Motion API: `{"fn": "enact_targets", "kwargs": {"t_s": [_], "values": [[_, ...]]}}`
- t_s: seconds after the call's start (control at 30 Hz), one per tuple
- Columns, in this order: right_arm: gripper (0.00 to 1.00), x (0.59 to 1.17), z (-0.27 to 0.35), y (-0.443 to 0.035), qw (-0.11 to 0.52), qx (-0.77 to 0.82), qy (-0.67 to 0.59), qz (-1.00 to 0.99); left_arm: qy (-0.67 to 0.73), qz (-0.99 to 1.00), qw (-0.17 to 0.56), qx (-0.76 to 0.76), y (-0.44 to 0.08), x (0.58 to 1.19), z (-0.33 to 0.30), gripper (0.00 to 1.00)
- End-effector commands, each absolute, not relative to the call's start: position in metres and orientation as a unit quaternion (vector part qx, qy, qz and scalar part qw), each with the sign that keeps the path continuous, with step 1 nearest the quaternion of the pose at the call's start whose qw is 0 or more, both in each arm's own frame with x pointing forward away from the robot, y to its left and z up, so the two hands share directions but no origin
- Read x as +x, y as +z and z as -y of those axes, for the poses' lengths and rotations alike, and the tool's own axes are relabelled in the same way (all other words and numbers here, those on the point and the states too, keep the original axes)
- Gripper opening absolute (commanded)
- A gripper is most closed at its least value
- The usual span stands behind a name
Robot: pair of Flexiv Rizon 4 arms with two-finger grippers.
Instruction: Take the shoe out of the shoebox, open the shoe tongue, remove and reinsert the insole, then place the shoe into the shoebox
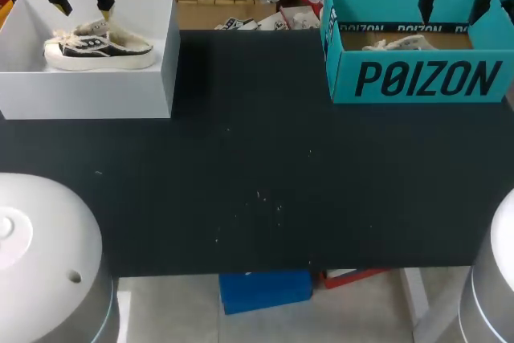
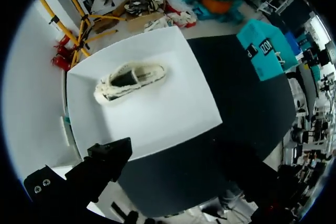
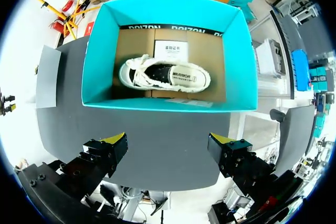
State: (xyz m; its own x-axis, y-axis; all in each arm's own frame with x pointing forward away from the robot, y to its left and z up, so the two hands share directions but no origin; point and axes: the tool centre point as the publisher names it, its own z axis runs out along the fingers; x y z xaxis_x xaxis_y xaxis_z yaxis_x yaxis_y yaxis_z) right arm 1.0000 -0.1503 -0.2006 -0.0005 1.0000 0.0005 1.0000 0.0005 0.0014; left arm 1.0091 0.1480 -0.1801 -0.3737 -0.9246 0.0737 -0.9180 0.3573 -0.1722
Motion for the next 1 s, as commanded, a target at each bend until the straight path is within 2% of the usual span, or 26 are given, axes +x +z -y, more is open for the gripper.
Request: {"fn": "enact_targets", "kwargs": {"t_s": [0.03, 0.2, 0.47, 0.6, 1.0], "values": [[1.0, 1.0, 0.15, -0.2, 0.0, 0.707, 0.0, -0.707, -0.149, -0.985, -0.044, -0.073, -0.185, 1.01, -0.165, 1.0], [1.0, 1.0, 0.15, -0.2, 0.0, 0.707, 0.0, -0.707, -0.117, -0.992, -0.046, 0.023, -0.186, 1.011, -0.175, 1.0], [1.0, 1.0, 0.15, -0.2, 0.0, 0.707, 0.0, -0.707, -0.117, -0.992, -0.046, 0.03, -0.186, 1.011, -0.175, 1.0], [1.0, 1.0, 0.15, -0.2, 0.0, 0.707, 0.0, -0.707, -0.082, -0.994, -0.058, 0.048, -0.203, 0.998, -0.183, 1.0], [1.0, 1.0, 0.15, -0.2, 0.0, 0.707, 0.0, -0.707, -0.017, -0.988, -0.031, 0.149, -0.215, 1.032, -0.208, 1.0]]}}
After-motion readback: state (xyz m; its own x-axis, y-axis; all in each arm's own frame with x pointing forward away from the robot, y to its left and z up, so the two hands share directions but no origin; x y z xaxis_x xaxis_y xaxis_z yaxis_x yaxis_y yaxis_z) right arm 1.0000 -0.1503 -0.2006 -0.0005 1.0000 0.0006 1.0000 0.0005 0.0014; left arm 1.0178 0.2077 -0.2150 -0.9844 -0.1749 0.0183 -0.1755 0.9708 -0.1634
